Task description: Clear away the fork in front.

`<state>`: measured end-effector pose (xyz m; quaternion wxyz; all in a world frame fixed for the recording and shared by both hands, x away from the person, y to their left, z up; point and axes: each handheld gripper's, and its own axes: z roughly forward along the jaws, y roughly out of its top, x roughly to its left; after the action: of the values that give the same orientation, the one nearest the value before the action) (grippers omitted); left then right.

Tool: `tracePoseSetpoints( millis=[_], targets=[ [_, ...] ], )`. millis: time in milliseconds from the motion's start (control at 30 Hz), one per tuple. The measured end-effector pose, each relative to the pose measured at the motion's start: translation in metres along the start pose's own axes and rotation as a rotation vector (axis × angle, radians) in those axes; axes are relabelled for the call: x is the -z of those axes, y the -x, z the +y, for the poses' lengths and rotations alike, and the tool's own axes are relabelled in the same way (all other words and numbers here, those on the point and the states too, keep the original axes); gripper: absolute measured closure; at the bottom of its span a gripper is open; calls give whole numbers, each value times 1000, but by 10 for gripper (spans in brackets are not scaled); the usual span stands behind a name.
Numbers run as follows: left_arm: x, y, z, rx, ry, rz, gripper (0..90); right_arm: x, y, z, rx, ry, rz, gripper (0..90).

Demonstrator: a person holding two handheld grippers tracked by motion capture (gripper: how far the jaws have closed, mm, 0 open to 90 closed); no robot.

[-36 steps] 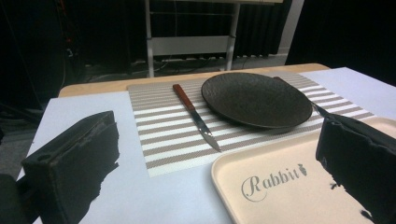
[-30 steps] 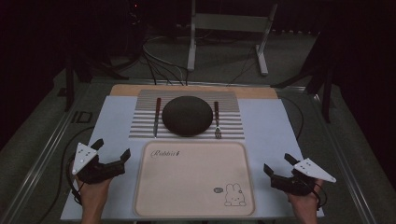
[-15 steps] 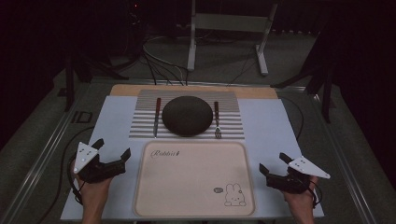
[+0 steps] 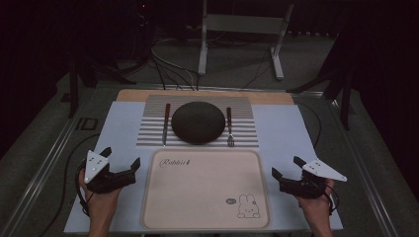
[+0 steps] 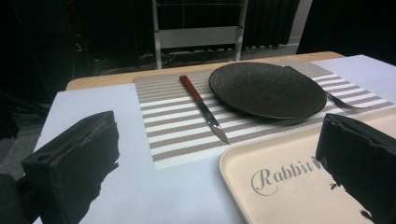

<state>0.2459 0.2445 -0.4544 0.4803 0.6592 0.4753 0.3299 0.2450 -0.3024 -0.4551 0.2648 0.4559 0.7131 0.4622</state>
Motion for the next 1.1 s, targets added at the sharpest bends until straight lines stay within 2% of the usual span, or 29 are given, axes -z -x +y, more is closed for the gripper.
tracePoseSetpoints(
  millis=[333, 500, 800, 1100],
  targets=[
    [0, -2, -1, 14, 2, 3, 0, -15, -3, 23, 13, -26, -24, 92],
    [0, -2, -1, 14, -2, 3, 0, -24, -5, 35, 7, -30, -16, 92],
    [-1, -2, -2, 16, -6, 1, 0, -42, -9, 55, 26, -45, -4, 91],
    [-1, -1, -2, 21, -7, 3, 0, -61, -11, 68, 38, -62, -4, 91]
  ],
)
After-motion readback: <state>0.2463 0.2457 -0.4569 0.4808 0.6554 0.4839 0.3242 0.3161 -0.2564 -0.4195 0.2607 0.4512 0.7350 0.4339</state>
